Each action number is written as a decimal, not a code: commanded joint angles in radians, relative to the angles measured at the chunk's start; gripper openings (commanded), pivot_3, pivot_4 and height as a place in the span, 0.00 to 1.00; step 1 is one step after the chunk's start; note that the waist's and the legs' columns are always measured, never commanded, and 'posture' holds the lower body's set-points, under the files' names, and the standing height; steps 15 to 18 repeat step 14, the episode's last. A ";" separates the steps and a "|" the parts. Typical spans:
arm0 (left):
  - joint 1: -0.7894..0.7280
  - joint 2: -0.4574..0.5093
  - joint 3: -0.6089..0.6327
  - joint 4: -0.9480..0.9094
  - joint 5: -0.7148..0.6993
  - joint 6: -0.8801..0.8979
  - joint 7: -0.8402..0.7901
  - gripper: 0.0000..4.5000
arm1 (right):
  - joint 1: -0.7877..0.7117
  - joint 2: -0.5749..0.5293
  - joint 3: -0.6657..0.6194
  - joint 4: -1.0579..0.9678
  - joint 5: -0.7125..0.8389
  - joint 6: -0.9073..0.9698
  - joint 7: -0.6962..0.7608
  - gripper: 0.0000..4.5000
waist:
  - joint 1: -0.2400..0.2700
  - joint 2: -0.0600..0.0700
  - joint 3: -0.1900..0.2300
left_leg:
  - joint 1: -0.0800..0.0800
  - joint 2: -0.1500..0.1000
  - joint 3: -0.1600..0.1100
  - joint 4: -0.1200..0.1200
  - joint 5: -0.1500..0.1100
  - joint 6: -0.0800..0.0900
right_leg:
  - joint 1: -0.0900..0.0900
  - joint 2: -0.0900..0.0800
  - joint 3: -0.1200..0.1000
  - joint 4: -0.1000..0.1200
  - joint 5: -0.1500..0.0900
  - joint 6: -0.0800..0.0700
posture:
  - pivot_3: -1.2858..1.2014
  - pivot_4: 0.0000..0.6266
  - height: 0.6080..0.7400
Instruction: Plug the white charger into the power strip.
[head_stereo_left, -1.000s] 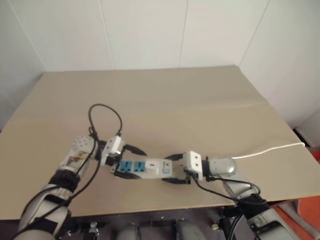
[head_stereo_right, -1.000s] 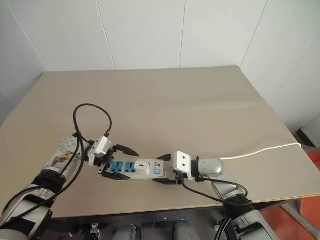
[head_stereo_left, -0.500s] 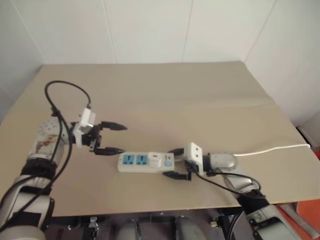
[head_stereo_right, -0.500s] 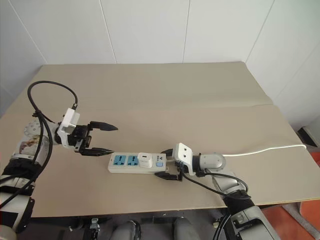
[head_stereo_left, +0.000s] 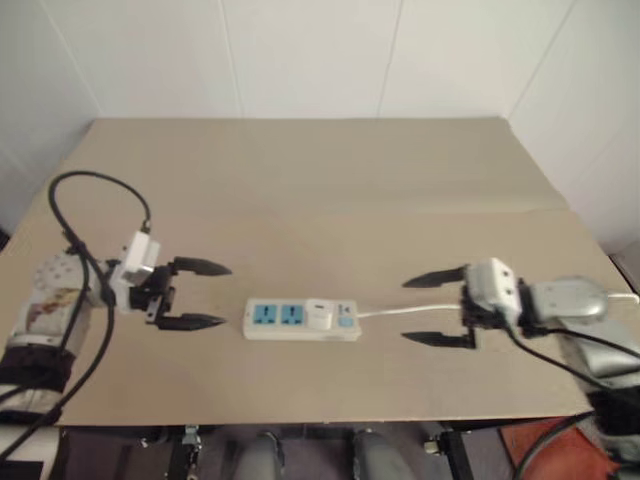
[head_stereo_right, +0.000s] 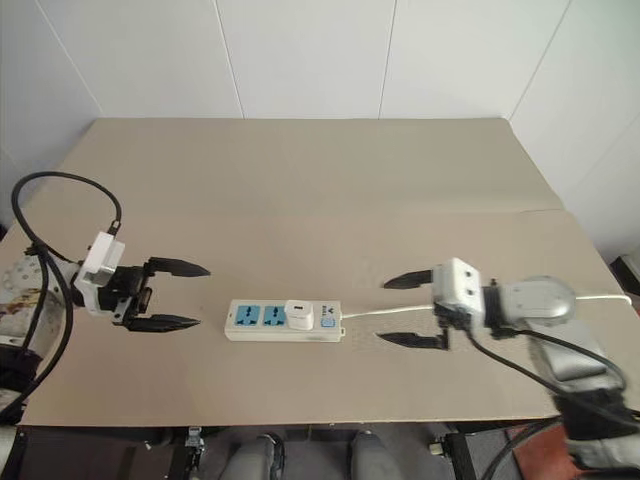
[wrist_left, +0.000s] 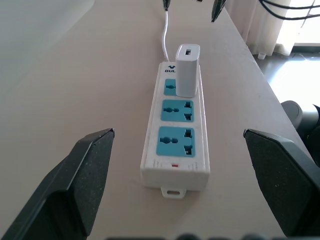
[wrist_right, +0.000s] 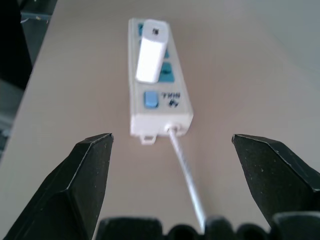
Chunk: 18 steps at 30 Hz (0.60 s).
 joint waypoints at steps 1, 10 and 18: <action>0.007 0.014 0.052 -0.045 -0.005 0.025 -0.003 1.00 | 0.050 -0.046 -0.104 -0.047 0.049 0.023 0.018 0.99 | -0.001 0.000 0.000 | 0.000 0.000 0.000 0.001 0.000 0.000 | 0.000 0.000 0.000 0.000 0.000 0.000 | 0.52 0.24 1.00; -0.018 -0.013 0.048 -0.040 0.036 0.054 -0.003 1.00 | 0.138 -0.062 -0.174 -0.093 0.022 0.071 -0.061 0.99 | -0.011 0.000 0.000 | 0.001 0.001 0.001 0.002 0.000 0.000 | 0.001 0.001 0.001 0.002 0.000 0.000 | 0.52 0.24 1.00; -0.042 -0.015 0.018 -0.027 0.047 0.055 -0.003 1.00 | 0.130 -0.069 -0.183 -0.077 0.003 0.085 -0.097 0.99 | -0.008 0.000 0.000 | 0.001 0.000 0.001 0.002 0.000 0.000 | 0.001 0.001 0.001 0.002 0.000 0.000 | 0.52 0.24 1.00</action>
